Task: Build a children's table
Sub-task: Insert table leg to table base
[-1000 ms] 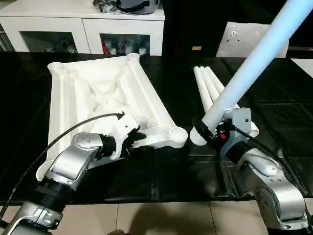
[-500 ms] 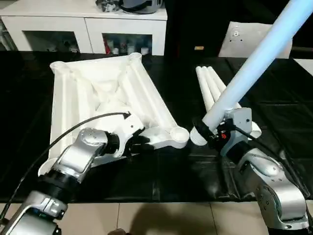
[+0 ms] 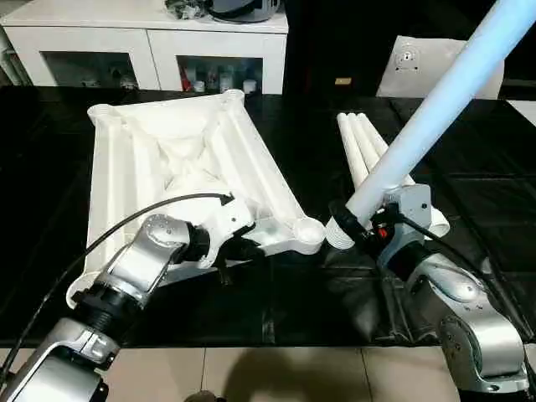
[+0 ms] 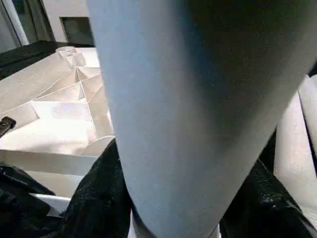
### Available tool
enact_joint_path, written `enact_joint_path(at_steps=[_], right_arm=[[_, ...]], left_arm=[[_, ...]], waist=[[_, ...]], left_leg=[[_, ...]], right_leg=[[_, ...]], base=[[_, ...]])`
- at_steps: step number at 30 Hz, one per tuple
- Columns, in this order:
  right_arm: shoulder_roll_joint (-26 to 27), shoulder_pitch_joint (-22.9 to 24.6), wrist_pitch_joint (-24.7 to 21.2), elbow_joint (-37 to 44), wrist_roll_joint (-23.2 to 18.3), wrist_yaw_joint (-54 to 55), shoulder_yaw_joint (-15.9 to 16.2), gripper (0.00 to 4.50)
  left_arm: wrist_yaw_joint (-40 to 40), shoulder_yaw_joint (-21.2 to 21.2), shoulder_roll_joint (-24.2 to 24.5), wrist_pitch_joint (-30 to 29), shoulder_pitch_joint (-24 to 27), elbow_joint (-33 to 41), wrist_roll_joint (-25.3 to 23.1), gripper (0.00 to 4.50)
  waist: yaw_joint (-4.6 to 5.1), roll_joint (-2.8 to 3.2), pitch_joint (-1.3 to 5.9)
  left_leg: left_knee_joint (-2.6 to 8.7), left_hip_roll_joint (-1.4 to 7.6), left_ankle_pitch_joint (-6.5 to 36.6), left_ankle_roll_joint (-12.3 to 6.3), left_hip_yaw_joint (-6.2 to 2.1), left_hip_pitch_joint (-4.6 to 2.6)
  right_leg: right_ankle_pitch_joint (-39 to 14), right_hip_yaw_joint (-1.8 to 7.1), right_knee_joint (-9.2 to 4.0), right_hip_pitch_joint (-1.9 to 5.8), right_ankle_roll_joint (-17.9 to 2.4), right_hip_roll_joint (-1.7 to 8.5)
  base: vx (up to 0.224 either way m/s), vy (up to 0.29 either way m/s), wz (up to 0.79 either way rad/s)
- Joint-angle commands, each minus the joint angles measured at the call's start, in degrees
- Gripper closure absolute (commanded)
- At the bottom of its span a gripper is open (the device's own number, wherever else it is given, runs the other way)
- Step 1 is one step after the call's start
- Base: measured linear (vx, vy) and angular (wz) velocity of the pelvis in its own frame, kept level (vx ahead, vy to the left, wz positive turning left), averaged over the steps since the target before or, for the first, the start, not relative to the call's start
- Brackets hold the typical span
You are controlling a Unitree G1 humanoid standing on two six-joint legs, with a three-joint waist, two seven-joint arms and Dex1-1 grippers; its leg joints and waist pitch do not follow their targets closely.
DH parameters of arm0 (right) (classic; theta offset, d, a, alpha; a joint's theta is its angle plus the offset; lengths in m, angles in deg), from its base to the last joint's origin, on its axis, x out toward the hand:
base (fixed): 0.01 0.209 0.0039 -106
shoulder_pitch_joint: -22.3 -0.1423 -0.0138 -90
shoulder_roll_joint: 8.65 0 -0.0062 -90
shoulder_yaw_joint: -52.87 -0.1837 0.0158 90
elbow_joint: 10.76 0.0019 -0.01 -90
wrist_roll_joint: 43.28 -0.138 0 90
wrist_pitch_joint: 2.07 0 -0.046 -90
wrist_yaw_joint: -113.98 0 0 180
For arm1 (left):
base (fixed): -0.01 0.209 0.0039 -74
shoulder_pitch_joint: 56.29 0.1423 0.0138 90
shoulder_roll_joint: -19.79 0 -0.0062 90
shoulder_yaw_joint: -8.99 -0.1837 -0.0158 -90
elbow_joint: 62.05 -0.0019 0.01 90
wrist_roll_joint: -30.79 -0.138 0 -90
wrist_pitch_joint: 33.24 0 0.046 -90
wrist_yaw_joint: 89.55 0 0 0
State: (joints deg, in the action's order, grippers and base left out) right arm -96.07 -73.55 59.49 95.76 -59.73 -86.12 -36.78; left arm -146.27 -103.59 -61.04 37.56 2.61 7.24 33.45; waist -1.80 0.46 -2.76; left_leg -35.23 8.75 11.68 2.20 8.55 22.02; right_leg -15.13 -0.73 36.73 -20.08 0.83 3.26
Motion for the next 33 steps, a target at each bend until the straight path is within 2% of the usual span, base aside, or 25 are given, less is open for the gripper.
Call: enact_joint_path(at_steps=[1, 2, 5, 6, 7, 8, 10, 12, 13, 14, 16, 17, 19, 33], right_arm=[[0.2, -1.1, 0.8, -0.8, -0.5, -0.2, -0.5, 2.61], [0.2, -1.6, 1.1, -1.1, -0.2, -0.4, -0.1, 2.61], [0.1, -3.0, 1.2, -2.1, 0.2, -1.0, 1.0, 2.61], [0.4, -5.1, -1.2, -3.9, -1.3, -2.5, 1.6, 2.61], [0.4, -5.1, -1.2, -3.9, -1.3, -2.6, 1.6, 2.61], [0.6, -6.1, -3.0, -4.7, -2.7, -3.9, 1.9, 2.61], [0.6, -6.9, -5.4, -5.6, -4.3, -5.5, 2.4, 2.61], [0.6, -7.5, -5.8, -6.5, -4.7, -6.5, 2.9, 2.61], [0.6, -7.6, -5.7, -6.7, -4.7, -6.8, 3.0, 2.61], [0.1, -8.4, -4.4, -8.3, -4.2, -9.1, 4.4, 2.61], [-0.1, -8.8, -4.2, -9.2, -4.3, -10.4, 5.1, 2.61], [-0.3, -9.2, -4.5, -10.1, -4.8, -11.9, 5.6, 2.61], [-0.9, -9.5, -3.8, -11.1, -4.5, -13.5, 6.6, 2.61], [-2.9, -12.2, -0.1, -16.6, -0.5, -16.3, 9.4, 2.61]], left_arm=[[-0.1, -0.4, 0.1, 1.9, -0.3, 0.0, -0.6, 4.49], [-0.3, -0.3, 0.6, 2.9, 0.0, 0.3, -0.9, 4.49], [-1.6, 0.1, 2.0, 4.4, 1.5, 1.8, -0.7, 4.5], [-4.4, 0.6, 3.8, 5.9, 3.6, 3.4, 0.6, 4.5], [-4.5, 0.6, 3.8, 5.9, 3.6, 3.4, 0.6, 4.5], [-6.0, 0.7, 4.9, 6.4, 4.4, 3.8, 0.8, 4.5], [-6.9, 0.9, 5.9, 6.9, 4.9, 3.6, 0.8, 4.5], [-7.3, 1.2, 6.4, 7.2, 5.1, 3.5, 0.9, 4.5], [-7.4, 1.2, 6.6, 7.3, 5.2, 3.4, 1.0, 4.5], [-8.2, 1.5, 7.4, 7.0, 5.6, 3.8, 1.3, 4.5], [-8.5, 1.8, 7.7, 6.8, 5.9, 4.0, 1.4, 4.5], [-8.6, 2.2, 7.7, 6.8, 6.0, 4.2, 1.6, 4.5], [-8.6, 2.7, 7.4, 6.9, 6.1, 4.2, 2.1, 4.5], [-9.3, 2.8, 5.9, 7.3, 6.0, 4.3, 2.8, 4.5]], waist=[[0.11, 0.35, 3.04], [0.16, 0.2, 3.0], [0.14, 0.35, 3.05], [0.37, 0.13, 3.1], [0.62, 0.16, 3.11], [0.63, 0.23, 3.14], [0.57, 0.28, 3.19], [0.32, 0.18, 3.3], [0.19, 0.25, 3.3], [0.09, -0.07, 3.34], [-0.01, -0.04, 3.29], [0.13, -0.53, 3.21], [0.01, -0.32, 3.14], [-0.04, -0.56, 3.38]], left_leg=[[4.91, 3.99, 6.1, -0.41, -1.06, -1.33], [4.94, 3.99, 6.5, -0.38, -1.01, -1.34], [4.96, 4.09, 6.3, -0.35, -1.08, -1.31], [4.97, 3.95, 5.7, -0.57, -1.12, -1.1], [5.01, 3.87, 5.4, -0.73, -1.14, -0.94], [4.78, 3.96, 4.9, -1.07, -0.88, -1.32], [4.7, 3.87, 3.7, -1.84, -0.77, -1.29], [4.62, 3.97, 2.5, -2.4, -0.71, -1.35], [4.66, 4.02, 2.3, -2.36, -0.65, -1.34], [4.61, 4.02, 2.1, -2.33, -0.63, -1.28], [4.65, 4.05, 2.4, -2.21, -0.55, -1.3], [4.68, 4.04, 2.7, -2.26, -0.43, -1.23], [4.71, 4.04, 3.0, -2.25, -0.43, -1.27], [4.32, 3.94, 1.3, -2.92, -0.16, -1.22]], right_leg=[[6.4, 2.24, -4.11, 1.47, -14.6, 4.68], [5.7, 2.22, -4.18, 1.43, -14.8, 4.68], [5.8, 2.21, -4.06, 1.49, -14.6, 4.72], [6.7, 2.14, -3.91, 1.69, -14.8, 4.69], [6.9, 2.12, -3.86, 1.8, -14.9, 4.7], [7.7, 2.21, -3.93, 1.44, -15.1, 4.63], [9.0, 2.2, -3.84, 1.56, -15.4, 4.53], [10.1, 2.06, -3.59, 1.55, -15.7, 4.53], [10.2, 2.06, -3.57, 1.49, -15.7, 4.54], [10.4, 1.98, -3.38, 1.52, -15.9, 4.51], [9.9, 1.98, -3.43, 1.45, -15.8, 4.57], [9.8, 2.03, -3.5, 1.5, -15.8, 4.53], [8.6, 2.04, -3.54, 1.41, -15.8, 4.59], [9.9, 2.11, -3.33, 1.48, -16.1, 4.5]], base=[[0.0, 0.0, 0.0], [0.0, 0.0, 0.0], [0.0, 0.0, 0.0], [0.0, 0.0, 0.0], [0.0, 0.0, 0.0], [0.0, 0.0, 0.0], [0.0, 0.0, 0.0], [0.0, 0.0, 0.0], [0.0, 0.0, 0.0], [0.0, 0.0, 0.0], [0.0, 0.0, 0.0], [0.0, 0.0, 0.0], [0.0, 0.0, 0.0], [0.0, 0.0, 0.0]])
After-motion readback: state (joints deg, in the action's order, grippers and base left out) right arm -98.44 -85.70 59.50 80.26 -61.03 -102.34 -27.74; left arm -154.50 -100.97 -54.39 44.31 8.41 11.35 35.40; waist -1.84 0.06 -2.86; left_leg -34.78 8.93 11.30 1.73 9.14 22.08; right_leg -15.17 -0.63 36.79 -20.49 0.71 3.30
